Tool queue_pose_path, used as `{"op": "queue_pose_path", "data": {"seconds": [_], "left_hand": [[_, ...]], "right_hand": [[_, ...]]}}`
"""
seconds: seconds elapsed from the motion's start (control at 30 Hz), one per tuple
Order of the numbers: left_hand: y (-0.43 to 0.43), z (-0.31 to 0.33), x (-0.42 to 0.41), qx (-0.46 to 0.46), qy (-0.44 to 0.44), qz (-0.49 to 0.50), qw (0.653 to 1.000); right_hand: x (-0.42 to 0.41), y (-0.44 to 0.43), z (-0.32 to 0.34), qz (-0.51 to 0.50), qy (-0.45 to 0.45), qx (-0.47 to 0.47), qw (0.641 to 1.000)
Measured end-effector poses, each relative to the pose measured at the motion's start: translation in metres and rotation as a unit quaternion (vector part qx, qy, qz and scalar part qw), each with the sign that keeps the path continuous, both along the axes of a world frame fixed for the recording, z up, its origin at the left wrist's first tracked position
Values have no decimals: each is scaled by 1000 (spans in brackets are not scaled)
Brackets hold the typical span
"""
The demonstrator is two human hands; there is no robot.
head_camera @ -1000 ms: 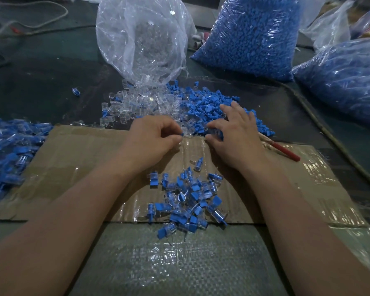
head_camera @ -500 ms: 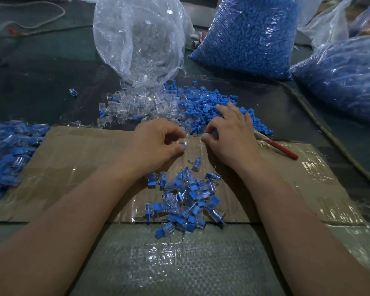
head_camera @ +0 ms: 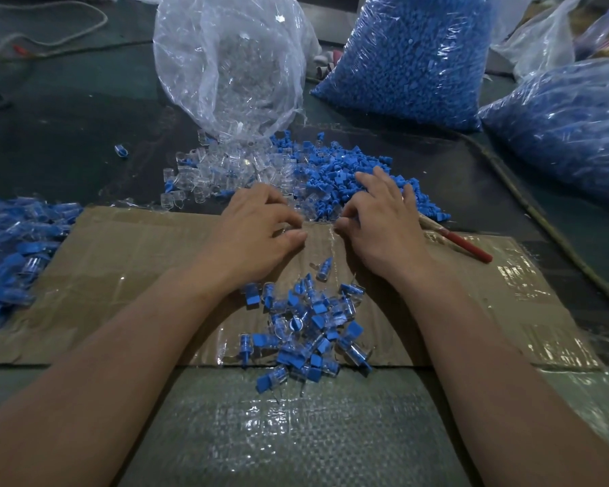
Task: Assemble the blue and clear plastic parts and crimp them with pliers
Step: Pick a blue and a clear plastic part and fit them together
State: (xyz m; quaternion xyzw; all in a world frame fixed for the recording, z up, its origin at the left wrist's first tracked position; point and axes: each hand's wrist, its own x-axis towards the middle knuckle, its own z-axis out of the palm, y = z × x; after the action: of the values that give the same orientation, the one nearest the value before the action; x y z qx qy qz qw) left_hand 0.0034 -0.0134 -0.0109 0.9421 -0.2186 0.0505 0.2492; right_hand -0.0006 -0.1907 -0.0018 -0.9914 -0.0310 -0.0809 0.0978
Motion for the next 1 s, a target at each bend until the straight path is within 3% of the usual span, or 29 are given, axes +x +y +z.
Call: {"op": "queue_pose_path", "data": {"seconds": [0.23, 0.3, 0.47, 0.77, 1.0], "left_hand": [[0, 3, 2, -90, -23, 62, 994], [1, 2, 3, -94, 0, 64, 994], [2, -2, 5, 18, 32, 37, 999], [3, -1, 4, -43, 2, 31, 999], [3, 0, 3, -63, -30, 25, 997]], "right_hand": [[-13, 6, 7, 68, -126, 115, 983], [-15, 9, 9, 83, -115, 134, 981], [-13, 9, 8, 96, -89, 121, 984], [-16, 16, 6, 133, 5, 159, 978], [-16, 14, 7, 137, -10, 153, 979]]}}
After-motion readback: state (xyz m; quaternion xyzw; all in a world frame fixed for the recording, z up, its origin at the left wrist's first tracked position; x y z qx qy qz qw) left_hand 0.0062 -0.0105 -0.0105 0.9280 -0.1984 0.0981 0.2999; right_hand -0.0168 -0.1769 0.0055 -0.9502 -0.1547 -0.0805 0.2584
